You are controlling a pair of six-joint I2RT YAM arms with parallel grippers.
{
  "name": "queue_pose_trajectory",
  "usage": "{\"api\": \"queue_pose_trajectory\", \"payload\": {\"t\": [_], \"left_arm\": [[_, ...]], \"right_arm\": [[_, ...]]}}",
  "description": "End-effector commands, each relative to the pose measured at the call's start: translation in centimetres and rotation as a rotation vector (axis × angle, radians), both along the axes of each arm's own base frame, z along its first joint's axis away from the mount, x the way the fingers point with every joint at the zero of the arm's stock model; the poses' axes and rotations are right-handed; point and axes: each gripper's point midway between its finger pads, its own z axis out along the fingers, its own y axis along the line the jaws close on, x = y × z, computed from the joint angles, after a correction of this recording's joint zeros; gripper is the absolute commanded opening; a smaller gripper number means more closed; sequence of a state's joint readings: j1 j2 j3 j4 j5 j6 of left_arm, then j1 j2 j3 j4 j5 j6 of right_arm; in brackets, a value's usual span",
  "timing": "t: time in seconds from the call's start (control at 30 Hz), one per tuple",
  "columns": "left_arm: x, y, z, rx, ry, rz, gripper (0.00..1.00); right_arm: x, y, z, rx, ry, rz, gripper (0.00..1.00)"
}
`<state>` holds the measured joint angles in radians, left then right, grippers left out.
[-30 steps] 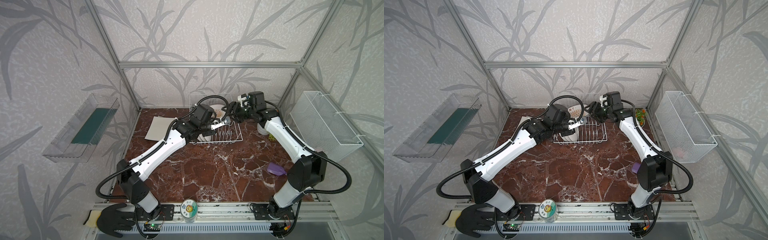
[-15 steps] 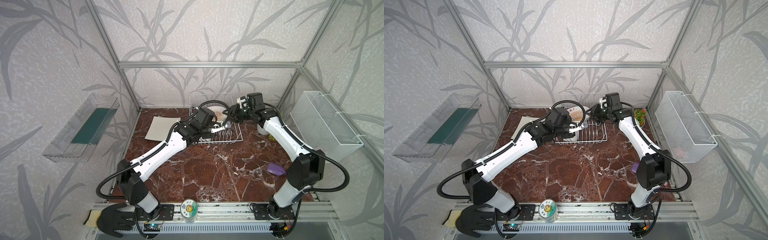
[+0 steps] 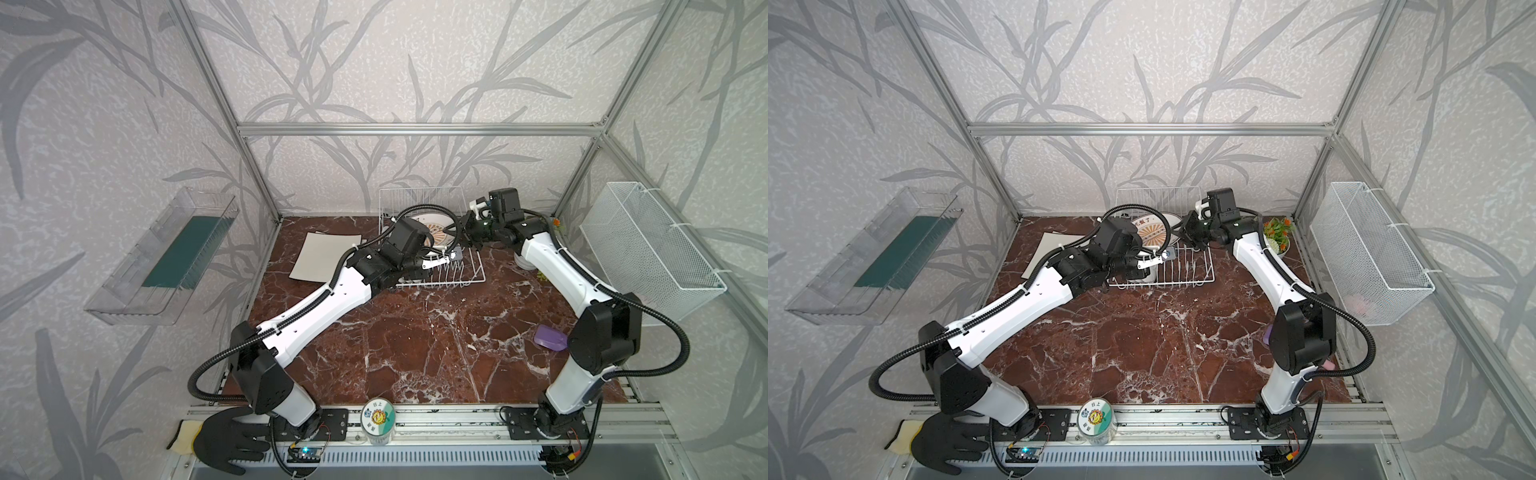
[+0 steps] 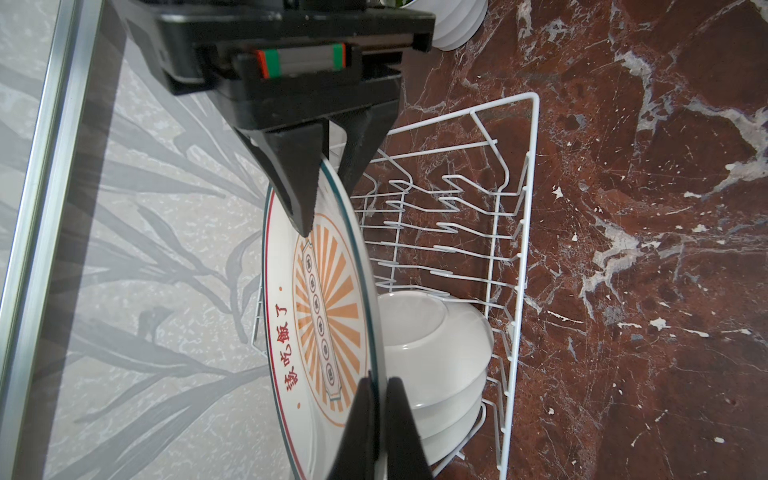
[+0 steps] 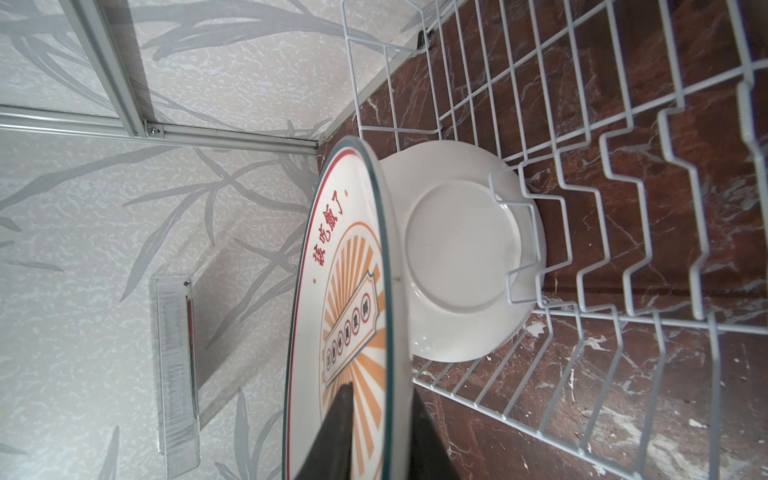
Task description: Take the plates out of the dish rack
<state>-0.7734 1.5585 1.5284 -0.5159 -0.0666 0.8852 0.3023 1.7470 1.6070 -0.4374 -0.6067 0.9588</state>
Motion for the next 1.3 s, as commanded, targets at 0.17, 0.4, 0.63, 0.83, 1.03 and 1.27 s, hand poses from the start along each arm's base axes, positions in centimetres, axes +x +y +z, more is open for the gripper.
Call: {"api": "queue_pose_trajectory", "payload": {"t": [0.17,0.4,0.63,0.83,1.03,1.27], "left_arm": [[0.5,-0.2,2.7,-0.05,-0.09,0.015,0.0],[1.3,0.2,2.4,-0.086,-0.1,0.088,0.5],[0.5,1.0,2.8,-0.183,-0.031,0.134,0.85],[-0.4,3.3,6.0,-0.514,0.206,0.165,0.88],[0.9,6.5,7.8,-0.844,0.489,0.222,0.9],[3.0,6.5,6.3,-0.992,0.709,0.244,0.9]], "right_arm": [[0.0,0.7,-0.2,0.027,-0.024,0.031,0.0],[0.5,-0.4,-0.3,0.053,-0.047,-0.028,0.0],[0.8,-2.5,1.9,0.094,-0.132,-0.084,0.0],[0.6,-4.9,3.6,0.029,-0.25,-0.102,0.0],[-0.4,-6.8,3.9,-0.057,-0.357,-0.086,0.0],[-2.2,-6.3,5.8,-0.1,-0.544,0.027,0.0]]}}
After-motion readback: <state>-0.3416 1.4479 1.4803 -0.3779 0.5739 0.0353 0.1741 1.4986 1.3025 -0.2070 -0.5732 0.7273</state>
